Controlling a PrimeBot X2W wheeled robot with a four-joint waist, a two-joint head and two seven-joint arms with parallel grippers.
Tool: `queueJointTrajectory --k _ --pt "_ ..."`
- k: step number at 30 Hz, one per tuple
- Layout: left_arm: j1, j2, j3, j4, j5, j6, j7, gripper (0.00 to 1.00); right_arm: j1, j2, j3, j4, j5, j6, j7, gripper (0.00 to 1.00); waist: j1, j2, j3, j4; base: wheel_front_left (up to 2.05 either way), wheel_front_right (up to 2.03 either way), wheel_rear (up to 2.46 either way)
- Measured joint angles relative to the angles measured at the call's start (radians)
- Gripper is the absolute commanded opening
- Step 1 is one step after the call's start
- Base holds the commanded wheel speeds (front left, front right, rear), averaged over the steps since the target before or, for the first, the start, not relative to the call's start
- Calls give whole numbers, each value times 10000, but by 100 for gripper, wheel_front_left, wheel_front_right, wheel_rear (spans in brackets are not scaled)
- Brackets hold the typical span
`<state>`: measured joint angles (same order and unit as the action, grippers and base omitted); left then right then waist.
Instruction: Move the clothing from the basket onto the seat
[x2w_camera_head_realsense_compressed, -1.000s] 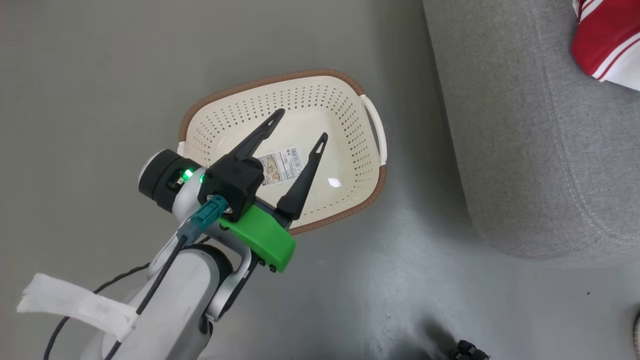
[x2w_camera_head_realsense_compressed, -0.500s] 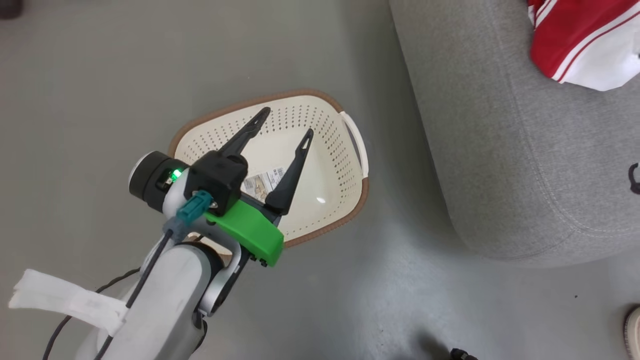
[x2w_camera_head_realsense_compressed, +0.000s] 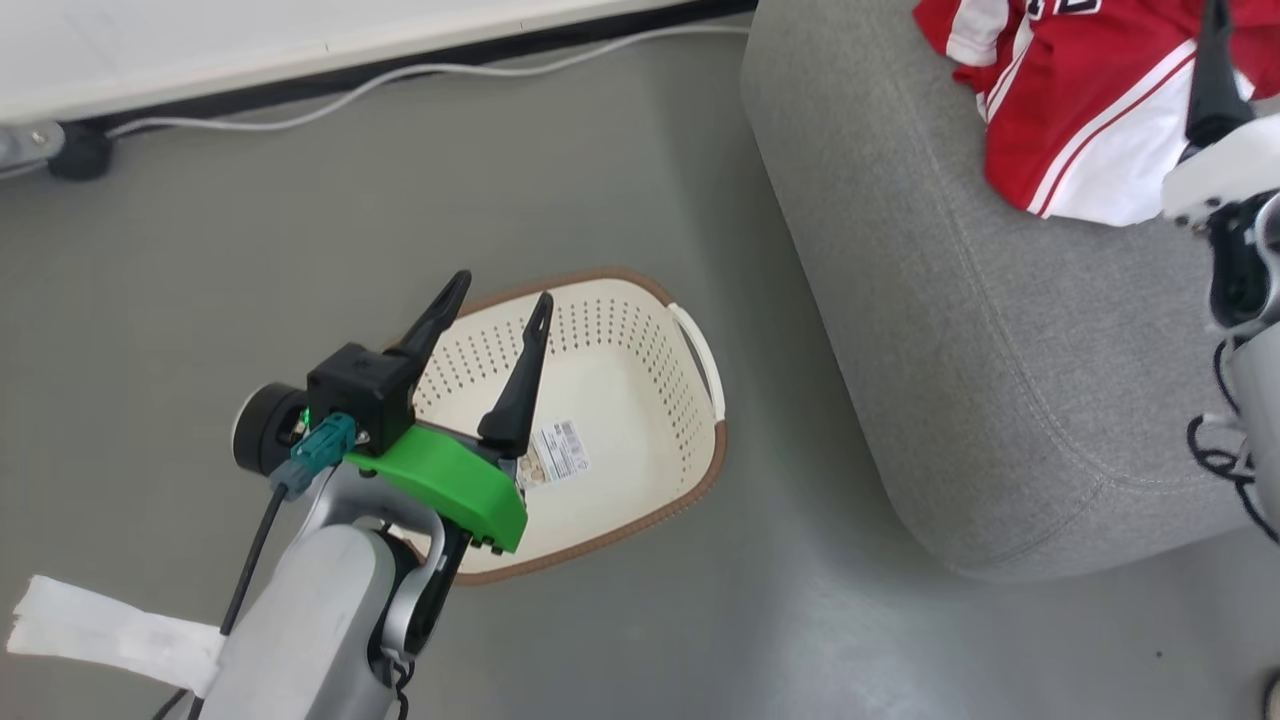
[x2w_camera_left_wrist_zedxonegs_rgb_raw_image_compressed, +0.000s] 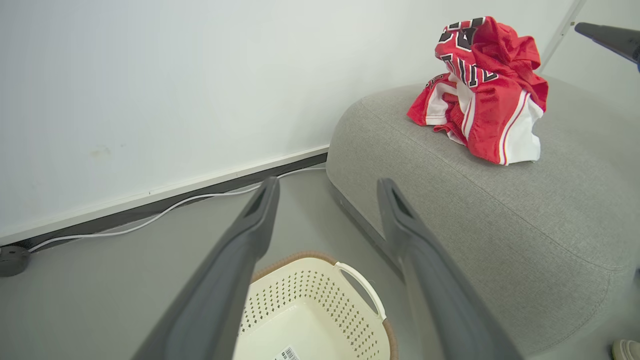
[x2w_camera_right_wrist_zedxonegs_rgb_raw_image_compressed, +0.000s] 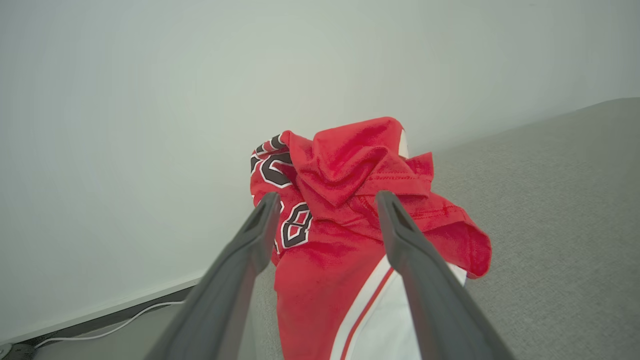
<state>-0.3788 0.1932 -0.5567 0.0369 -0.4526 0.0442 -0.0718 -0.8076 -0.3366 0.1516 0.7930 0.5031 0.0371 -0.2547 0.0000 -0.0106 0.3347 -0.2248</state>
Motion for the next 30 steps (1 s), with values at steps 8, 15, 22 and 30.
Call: queueJointTrajectory --k 8,15,22,30 --pt "742 -207 468 851 -460 127 -706 100 1489 629 -67 -667 -23 245 0 100 0 0 -1195 197 0 0 0" --pt "1454 -199 1012 1298 -802 330 -1175 100 2646 1091 29 -1367 -115 295 2 100 0 0 -2109 538 0 0 0" --pt "2072 -111 1601 1465 -825 525 -1411 100 3585 1611 19 -2222 -113 330 0 100 -1 0 -2798 993 0 0 0" --pt "2788 96 2274 1592 -826 623 -1593 100 4900 1906 -205 -3137 -198 128 0 100 -1 0 -3243 1564 0 0 0"
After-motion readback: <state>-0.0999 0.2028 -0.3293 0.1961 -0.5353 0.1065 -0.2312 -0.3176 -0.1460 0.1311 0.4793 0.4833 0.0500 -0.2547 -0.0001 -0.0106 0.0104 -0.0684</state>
